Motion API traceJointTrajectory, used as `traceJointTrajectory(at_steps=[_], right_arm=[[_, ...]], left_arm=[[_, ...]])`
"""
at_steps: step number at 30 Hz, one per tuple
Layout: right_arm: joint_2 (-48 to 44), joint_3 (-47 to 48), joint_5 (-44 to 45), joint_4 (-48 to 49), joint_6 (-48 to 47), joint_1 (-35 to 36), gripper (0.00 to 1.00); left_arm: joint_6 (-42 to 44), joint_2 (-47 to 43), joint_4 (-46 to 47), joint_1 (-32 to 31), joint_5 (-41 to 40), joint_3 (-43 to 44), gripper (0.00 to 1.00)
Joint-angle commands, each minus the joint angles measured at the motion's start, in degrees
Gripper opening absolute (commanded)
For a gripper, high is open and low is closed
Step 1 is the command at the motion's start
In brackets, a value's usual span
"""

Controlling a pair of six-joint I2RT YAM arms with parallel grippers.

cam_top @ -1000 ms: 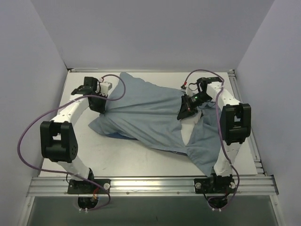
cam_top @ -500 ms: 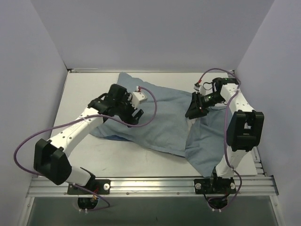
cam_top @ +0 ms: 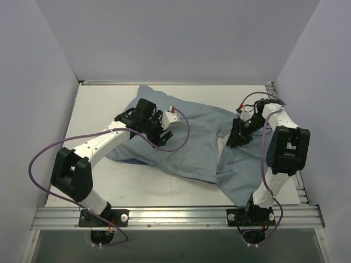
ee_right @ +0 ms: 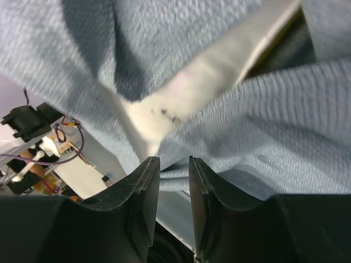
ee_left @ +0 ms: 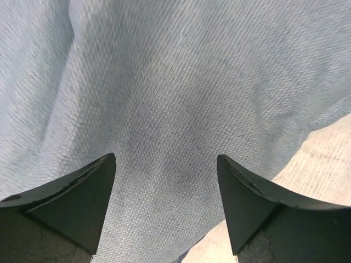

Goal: Put the pillow into the pillowcase

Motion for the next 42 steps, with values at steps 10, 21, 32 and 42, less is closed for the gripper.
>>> traceJointTrajectory(at_steps=[10,21,32,42], right_arm=[[5.03,-3.11,2.68,8.83,5.41,5.59,0.22],[6.53,-6.61,-10.74,17.34,14.35,7.44,0.03],[3.81,-11.71,-16.57,31.07,25.63,13.16,0.01],[-4.62,-8.65,-13.24,15.26,10.79,7.88,0.34]], left_arm=[[8.36,10.52,9.82,-4.24,1.74,14.79,0.93],[5.29,18.63,-0.89,-13.79,26.06,28.95,0.0],[8.45,20.39,-1.86,-10.06,27.06,19.82,0.04],[8.56,10.03,-1.94,-0.83,19.22,11.38,0.68]])
